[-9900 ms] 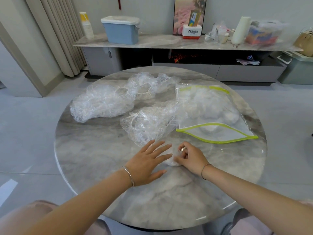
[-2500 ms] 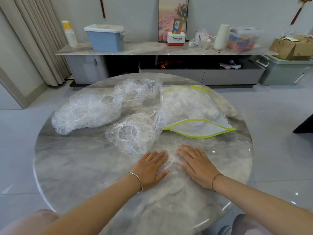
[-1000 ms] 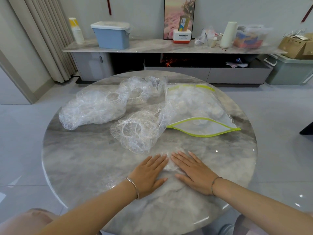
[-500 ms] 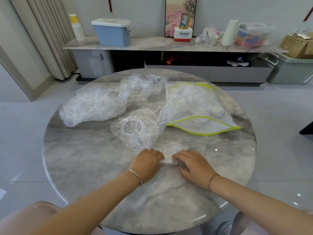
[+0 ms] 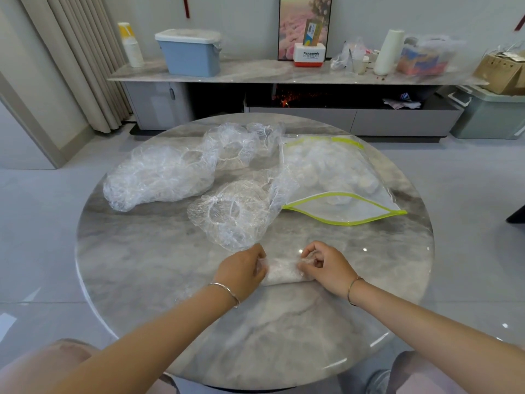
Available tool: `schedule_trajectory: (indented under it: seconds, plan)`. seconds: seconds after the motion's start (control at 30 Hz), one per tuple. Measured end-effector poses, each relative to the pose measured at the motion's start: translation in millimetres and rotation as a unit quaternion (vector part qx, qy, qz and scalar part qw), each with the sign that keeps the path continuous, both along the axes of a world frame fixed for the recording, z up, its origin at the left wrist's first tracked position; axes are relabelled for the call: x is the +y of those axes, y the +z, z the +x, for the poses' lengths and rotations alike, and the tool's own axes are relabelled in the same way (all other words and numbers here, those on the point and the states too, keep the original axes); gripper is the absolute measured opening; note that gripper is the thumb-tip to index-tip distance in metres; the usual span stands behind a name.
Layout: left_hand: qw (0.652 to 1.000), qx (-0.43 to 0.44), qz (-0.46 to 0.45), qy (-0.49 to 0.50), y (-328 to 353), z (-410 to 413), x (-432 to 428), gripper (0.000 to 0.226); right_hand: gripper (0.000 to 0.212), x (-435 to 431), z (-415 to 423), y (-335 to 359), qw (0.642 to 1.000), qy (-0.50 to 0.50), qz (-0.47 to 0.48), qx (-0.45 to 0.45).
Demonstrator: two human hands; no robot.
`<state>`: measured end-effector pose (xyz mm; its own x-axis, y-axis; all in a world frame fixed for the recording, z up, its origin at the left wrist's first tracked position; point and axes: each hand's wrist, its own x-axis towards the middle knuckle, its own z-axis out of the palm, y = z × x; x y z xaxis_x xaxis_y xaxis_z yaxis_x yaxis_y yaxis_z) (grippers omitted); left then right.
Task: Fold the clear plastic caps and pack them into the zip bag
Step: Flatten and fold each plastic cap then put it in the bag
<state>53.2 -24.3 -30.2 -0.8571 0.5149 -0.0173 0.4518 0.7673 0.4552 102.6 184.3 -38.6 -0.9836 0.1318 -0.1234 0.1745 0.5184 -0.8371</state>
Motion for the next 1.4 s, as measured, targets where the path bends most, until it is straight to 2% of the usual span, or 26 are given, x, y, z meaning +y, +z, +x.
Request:
schedule_trajectory:
  seconds: [0.1, 0.17, 0.23, 0.3, 0.37, 0.43, 0.5, 0.6, 0.67, 0.73, 0.87, 1.1, 1.27, 1.33, 1.4]
  plan:
    - [0.976, 0.186, -0.002, -0.114, -4, 4, 0, 0.040, 0.021, 1, -4, 0, 1.000, -0.009, 0.000, -0.013]
    - [0.952, 0.218, -0.013, -0.215, -10, 4, 0, 0.046, 0.021, 0, -6, -1, 1.000, -0.013, 0.002, -0.020]
    - [0.939, 0.221, -0.061, -0.258, -19, 4, -3, 0.048, 0.020, 0, -8, -2, 1.000, -0.013, 0.008, -0.024]
    - [0.941, 0.200, -0.092, -0.258, -24, 5, -6, 0.058, 0.020, 0, -8, -2, 0.999, -0.023, 0.013, -0.024]
    - [0.947, 0.177, -0.095, -0.252, -23, 4, -8, 0.061, 0.019, 2, -7, -1, 0.999, -0.041, 0.028, -0.007]
    - [0.953, 0.170, -0.078, -0.240, -20, 5, -9, 0.059, 0.018, 4, -4, 2, 0.994, -0.043, 0.093, 0.042]
    - [0.957, 0.173, -0.061, -0.226, -18, 4, -8, 0.053, 0.015, 3, 1, 7, 0.972, 0.003, 0.197, 0.131]
    - [0.965, 0.165, -0.050, -0.199, -18, 3, -7, 0.053, 0.021, -5, 8, 8, 0.900, 0.108, 0.316, 0.280]
    - [0.970, 0.142, -0.049, -0.192, -15, 1, -5, 0.058, 0.028, -8, 11, 4, 0.860, 0.168, 0.361, 0.319]
    - [0.973, 0.115, -0.068, -0.191, -9, 0, -5, 0.069, 0.033, -10, 12, 0, 0.843, 0.211, 0.387, 0.309]
    - [0.976, 0.081, -0.080, -0.185, -2, -1, -9, 0.084, 0.037, -9, 11, -6, 0.861, 0.228, 0.384, 0.243]
    - [0.976, 0.071, -0.085, -0.189, -7, 0, -11, 0.089, 0.037, -14, 3, -8, 0.898, 0.199, 0.347, 0.182]
    - [0.982, 0.070, -0.042, -0.173, -11, -4, -9, 0.065, 0.030, -15, -2, -5, 0.911, 0.194, 0.323, 0.169]
    - [0.982, 0.070, -0.019, -0.175, -13, -5, -7, 0.059, 0.029, -17, -2, 0, 0.930, 0.181, 0.281, 0.151]
    - [0.989, 0.042, 0.031, -0.135, -14, -3, -2, 0.043, 0.015, -19, 0, 4, 0.966, 0.140, 0.193, 0.105]
